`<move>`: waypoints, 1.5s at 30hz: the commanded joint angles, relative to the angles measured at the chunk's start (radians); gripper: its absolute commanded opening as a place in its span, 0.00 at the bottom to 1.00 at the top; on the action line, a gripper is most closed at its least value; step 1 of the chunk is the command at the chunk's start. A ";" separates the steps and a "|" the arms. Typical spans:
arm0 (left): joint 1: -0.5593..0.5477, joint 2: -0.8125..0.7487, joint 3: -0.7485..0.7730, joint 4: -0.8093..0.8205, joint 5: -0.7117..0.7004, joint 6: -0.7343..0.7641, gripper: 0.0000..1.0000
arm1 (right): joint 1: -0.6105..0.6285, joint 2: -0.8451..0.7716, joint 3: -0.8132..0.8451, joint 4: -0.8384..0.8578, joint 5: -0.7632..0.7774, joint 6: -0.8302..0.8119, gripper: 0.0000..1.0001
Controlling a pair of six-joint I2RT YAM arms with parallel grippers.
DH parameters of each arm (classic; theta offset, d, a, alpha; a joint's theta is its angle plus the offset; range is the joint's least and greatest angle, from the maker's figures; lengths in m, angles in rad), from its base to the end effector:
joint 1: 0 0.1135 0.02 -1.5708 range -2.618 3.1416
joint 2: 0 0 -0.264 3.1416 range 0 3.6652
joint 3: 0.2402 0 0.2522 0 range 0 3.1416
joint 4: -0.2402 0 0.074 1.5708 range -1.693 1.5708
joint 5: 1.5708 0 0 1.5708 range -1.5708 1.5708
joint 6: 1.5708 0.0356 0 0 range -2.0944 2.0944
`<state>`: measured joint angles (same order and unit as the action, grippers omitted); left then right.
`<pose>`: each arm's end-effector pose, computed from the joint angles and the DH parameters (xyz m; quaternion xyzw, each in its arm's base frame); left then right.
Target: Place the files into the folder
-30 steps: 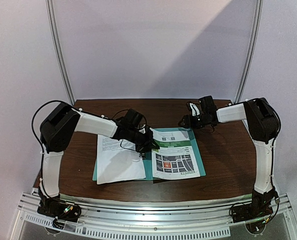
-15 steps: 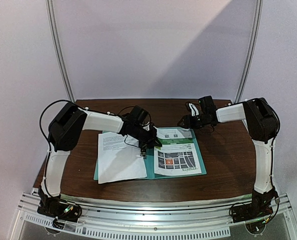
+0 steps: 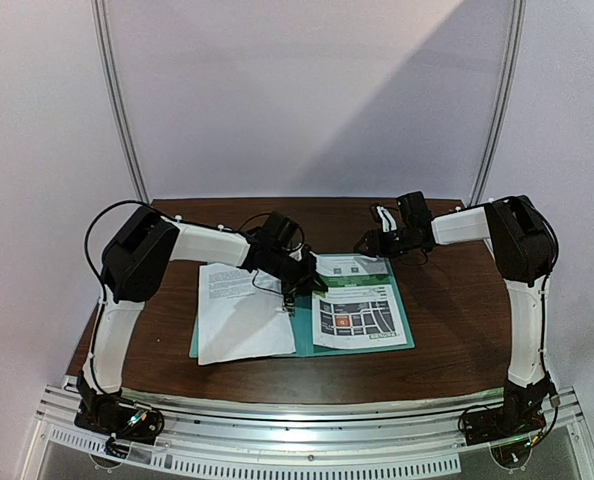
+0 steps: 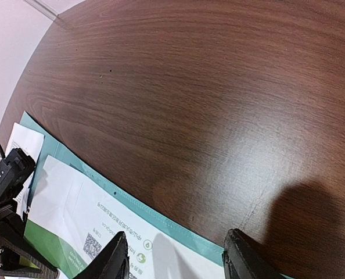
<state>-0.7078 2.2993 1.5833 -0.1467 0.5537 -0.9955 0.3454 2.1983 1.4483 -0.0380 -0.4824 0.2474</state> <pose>0.3584 -0.3314 0.1158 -0.0356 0.9065 -0.4198 0.0268 0.4362 0.1745 0.1293 -0.1350 0.8921 0.3194 0.2898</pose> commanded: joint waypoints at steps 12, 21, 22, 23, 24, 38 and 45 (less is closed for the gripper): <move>0.004 -0.077 -0.037 -0.082 -0.119 0.076 0.36 | -0.001 -0.012 0.069 -0.121 0.019 0.006 0.55; 0.004 -0.179 -0.039 -0.192 -0.195 0.144 0.46 | 0.000 -0.069 0.115 -0.141 0.060 0.004 0.58; 0.004 -0.195 -0.041 -0.196 -0.200 0.149 0.47 | -0.001 -0.078 0.115 -0.142 0.067 0.006 0.58; 0.004 -0.207 -0.044 -0.196 -0.205 0.154 0.48 | 0.000 -0.086 0.115 -0.140 0.075 0.007 0.59; 0.004 -0.218 -0.047 -0.196 -0.212 0.159 0.49 | 0.000 -0.092 0.114 -0.138 0.084 0.010 0.59; -0.002 -0.303 -0.025 -0.277 -0.345 0.342 0.44 | 0.000 -0.313 -0.085 -0.108 0.234 0.088 0.76; -0.064 -0.282 0.023 -0.346 -0.388 0.502 0.46 | 0.000 -0.475 -0.247 -0.201 0.234 0.164 0.86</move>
<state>-0.7265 2.0140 1.5669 -0.4305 0.2119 -0.6205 0.3458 1.8008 1.2697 -0.1665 -0.2653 0.3592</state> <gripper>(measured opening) 0.445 0.843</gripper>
